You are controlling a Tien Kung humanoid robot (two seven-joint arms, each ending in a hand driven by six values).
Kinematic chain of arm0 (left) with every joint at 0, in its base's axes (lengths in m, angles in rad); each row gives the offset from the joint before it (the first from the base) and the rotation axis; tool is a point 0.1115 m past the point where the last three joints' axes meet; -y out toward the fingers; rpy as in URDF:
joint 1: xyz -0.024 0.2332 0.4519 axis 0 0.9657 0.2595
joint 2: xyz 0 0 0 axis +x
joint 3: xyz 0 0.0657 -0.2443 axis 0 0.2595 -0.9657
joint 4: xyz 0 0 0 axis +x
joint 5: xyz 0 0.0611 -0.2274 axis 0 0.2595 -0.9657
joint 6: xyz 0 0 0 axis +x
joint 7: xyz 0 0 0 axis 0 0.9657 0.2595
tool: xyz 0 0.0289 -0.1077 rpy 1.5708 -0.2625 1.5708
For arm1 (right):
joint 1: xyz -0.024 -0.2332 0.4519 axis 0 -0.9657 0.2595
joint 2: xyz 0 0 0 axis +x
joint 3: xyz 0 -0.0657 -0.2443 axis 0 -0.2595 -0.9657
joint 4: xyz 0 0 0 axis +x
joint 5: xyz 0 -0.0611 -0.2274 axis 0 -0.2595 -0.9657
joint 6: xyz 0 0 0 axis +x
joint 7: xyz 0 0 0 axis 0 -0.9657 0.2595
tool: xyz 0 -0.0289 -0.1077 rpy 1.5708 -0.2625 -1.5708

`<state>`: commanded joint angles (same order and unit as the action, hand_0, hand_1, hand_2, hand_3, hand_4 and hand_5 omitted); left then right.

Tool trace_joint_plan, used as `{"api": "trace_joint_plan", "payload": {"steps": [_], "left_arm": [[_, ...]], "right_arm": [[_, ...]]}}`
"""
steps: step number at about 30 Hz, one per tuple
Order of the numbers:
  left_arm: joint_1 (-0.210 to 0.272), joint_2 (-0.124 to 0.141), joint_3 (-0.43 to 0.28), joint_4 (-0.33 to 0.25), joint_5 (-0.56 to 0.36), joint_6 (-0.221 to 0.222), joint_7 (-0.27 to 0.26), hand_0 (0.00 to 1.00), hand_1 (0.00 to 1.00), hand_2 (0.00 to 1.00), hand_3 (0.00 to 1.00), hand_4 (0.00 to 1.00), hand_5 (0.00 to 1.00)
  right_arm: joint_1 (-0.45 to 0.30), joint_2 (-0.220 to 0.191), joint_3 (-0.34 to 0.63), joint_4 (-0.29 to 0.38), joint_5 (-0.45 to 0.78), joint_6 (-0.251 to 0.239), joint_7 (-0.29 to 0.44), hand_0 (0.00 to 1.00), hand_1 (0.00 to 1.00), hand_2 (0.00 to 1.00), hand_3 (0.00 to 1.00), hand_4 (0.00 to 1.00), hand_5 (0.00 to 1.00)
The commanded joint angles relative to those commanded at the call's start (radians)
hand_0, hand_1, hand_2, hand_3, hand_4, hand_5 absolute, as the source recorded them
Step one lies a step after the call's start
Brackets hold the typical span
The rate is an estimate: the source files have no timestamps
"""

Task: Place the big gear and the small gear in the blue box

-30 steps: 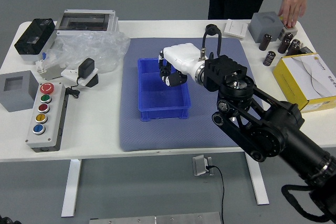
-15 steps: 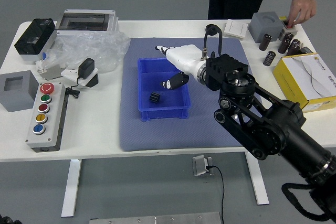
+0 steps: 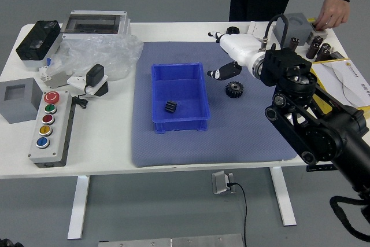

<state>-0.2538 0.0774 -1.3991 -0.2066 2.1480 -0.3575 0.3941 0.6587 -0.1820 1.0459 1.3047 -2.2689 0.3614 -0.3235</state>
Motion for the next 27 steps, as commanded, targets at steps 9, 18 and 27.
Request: {"api": "trace_joint_plan", "payload": {"steps": [9, 18, 27], "left_arm": [[-0.002, -0.001, 0.001, 0.001, -0.003, 0.002, -0.001, 0.872, 0.841, 0.841, 0.887, 0.772, 0.761], [-0.004, -0.004, 0.001, 0.000, -0.001, 0.002, -0.001, 0.872, 0.840, 0.841, 0.887, 0.772, 0.760], [-0.002, -0.006, -0.008, -0.001, 0.017, -0.002, -0.001, 0.872, 0.840, 0.842, 0.887, 0.771, 0.757]], "right_arm": [[-0.020, -0.026, 0.002, -0.089, 0.000, -0.058, 0.025, 0.739, 0.710, 0.795, 0.882, 0.815, 0.368], [-0.014, -0.020, -0.019, -0.206, 0.000, -0.101, 0.056, 0.737, 0.708, 0.796, 0.870, 0.813, 0.361], [0.006, 0.011, -0.035, -0.318, 0.000, -0.120, 0.077, 0.720, 0.693, 0.788, 0.861, 0.808, 0.348]]}}
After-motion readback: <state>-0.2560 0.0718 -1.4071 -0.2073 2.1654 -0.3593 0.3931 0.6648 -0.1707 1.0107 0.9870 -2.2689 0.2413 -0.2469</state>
